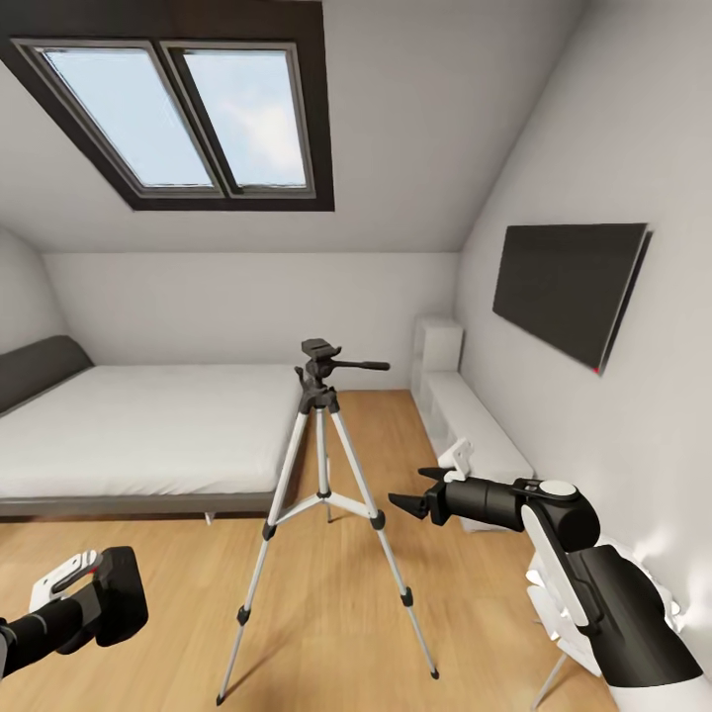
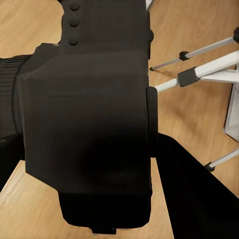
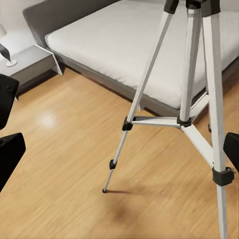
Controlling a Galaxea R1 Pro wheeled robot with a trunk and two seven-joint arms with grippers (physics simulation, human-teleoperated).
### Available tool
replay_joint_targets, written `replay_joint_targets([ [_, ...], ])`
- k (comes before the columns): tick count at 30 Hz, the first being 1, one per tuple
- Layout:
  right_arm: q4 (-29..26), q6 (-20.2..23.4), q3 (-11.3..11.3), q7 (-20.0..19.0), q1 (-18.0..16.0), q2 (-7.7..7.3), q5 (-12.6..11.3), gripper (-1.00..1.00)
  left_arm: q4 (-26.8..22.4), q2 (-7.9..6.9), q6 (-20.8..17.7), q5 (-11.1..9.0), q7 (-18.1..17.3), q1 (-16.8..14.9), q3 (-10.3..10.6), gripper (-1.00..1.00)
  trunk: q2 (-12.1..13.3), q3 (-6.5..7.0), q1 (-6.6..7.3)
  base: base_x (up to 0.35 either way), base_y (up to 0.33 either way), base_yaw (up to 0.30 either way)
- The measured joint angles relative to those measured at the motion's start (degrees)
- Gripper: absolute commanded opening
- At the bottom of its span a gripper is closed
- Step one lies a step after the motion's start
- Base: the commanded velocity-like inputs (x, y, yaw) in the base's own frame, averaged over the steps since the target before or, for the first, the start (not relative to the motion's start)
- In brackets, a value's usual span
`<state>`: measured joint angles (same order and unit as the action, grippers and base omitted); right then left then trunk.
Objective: Attach the digital camera to the camera tripod in the bedroom.
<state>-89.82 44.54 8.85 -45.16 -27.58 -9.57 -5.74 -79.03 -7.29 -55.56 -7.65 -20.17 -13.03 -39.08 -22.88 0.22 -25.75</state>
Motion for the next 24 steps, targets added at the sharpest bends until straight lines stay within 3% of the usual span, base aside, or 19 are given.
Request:
replay_joint_targets([
  [10, 0.31, 0.06, 0.15, 0.00, -0.04, 0.31, 0.07, 1.00, 0.15, -0.17, 0.34, -0.01, 0.09, 0.05, -0.04, -1.00, 0.00, 0.07, 0.00, 0.172, -0.248, 0.141],
  [17, 0.79, 0.49, 0.25, -0.07, -0.10, 0.24, -0.02, 1.00, 0.39, -0.30, 0.43, 0.04, 0.04, 0.07, -2.84, -1.00, 0.00, 0.10, 0.01, 0.195, -0.278, 0.219],
  [24, 0.81, 0.50, 0.21, -0.10, -0.10, 0.04, -0.11, 1.00, 0.41, -0.36, 0.41, -0.09, 0.06, 0.08, -3.83, -1.00, 0.00, 0.10, 0.01, 0.197, -0.281, 0.266],
])
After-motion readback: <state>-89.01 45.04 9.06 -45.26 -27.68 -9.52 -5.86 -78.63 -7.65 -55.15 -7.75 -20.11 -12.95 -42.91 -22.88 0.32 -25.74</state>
